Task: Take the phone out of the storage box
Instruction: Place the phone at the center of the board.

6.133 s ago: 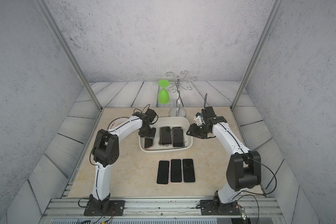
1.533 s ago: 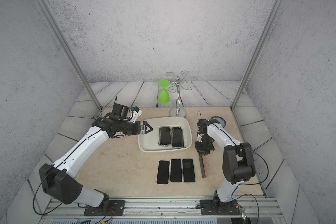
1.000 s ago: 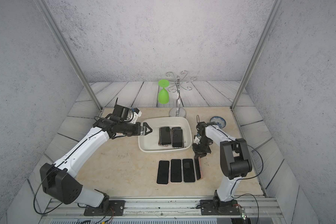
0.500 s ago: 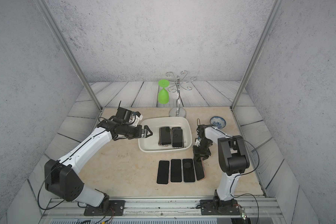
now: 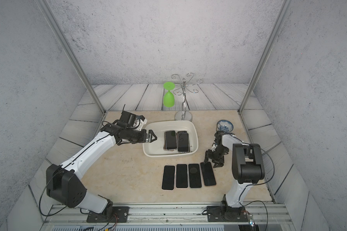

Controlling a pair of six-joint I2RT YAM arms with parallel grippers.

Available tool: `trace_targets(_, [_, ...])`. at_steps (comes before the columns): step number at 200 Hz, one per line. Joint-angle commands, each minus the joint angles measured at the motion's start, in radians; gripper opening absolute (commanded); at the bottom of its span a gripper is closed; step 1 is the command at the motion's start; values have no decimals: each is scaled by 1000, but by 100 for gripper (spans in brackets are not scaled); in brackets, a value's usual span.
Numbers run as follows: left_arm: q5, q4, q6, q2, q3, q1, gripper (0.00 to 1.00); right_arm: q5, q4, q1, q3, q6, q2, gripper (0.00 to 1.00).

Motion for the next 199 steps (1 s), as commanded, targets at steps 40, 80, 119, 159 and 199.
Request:
trace_targets(40, [-15, -7, 4, -1, -20, 0, 100, -103, 119, -21, -129, 102, -25, 77])
trace_targets(80, [-15, 4, -8, 8, -19, 0, 100, -145, 125, -20, -183, 122, -93, 76])
trace_targets(119, [-13, 45, -35, 60, 0, -5, 99, -165, 95, -20, -179, 138, -162, 76])
trace_targets(159, [-78, 24, -46, 219, 124, -47, 99, -172, 50, -18, -147, 151, -226, 76])
trace_targets(199, [-181, -60, -36, 415, 339, -91, 98, 53, -73, -16, 24, 129, -296, 76])
